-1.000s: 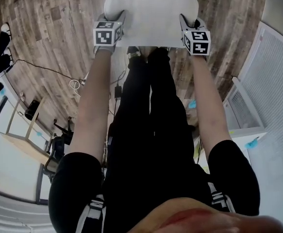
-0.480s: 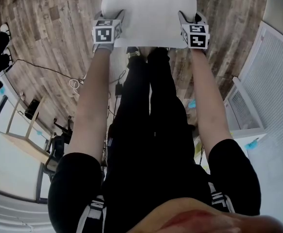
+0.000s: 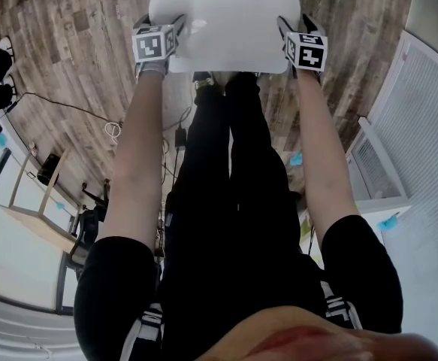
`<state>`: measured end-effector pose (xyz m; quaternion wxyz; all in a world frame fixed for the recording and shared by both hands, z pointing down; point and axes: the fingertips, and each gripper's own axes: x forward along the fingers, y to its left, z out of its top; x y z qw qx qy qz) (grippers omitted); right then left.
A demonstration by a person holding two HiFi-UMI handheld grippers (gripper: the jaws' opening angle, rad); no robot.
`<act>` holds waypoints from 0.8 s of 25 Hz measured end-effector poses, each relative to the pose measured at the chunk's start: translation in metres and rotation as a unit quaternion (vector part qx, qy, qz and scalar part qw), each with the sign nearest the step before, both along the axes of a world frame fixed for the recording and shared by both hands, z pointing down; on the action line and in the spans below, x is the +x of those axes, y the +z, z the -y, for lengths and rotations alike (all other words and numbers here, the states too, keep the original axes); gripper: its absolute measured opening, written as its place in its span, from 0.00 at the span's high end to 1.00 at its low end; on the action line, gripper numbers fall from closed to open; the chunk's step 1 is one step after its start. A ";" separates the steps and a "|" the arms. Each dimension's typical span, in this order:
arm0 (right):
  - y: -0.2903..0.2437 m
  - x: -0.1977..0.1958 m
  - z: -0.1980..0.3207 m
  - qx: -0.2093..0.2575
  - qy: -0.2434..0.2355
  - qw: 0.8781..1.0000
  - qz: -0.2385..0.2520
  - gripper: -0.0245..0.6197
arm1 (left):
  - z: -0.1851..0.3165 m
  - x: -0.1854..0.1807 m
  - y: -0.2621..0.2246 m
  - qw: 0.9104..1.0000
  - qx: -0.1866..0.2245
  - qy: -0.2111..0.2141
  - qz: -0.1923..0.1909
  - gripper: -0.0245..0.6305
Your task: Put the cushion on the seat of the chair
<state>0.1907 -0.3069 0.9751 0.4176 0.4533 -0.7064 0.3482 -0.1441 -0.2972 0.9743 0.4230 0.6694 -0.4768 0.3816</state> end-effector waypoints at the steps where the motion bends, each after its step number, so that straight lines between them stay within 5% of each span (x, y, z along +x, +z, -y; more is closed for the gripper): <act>1: 0.001 0.002 -0.001 -0.003 0.001 1.000 0.000 0.50 | 0.001 -0.001 0.000 1.000 0.002 -0.001 0.003 0.39; 10: -0.004 0.014 -0.003 0.005 0.014 0.999 -0.032 0.50 | -0.014 -0.018 -0.015 1.000 -0.002 -0.014 0.015 0.38; 20: -0.085 -0.026 -0.003 0.046 0.023 0.998 0.022 0.51 | -0.015 0.019 -0.097 0.998 0.049 -0.015 -0.026 0.38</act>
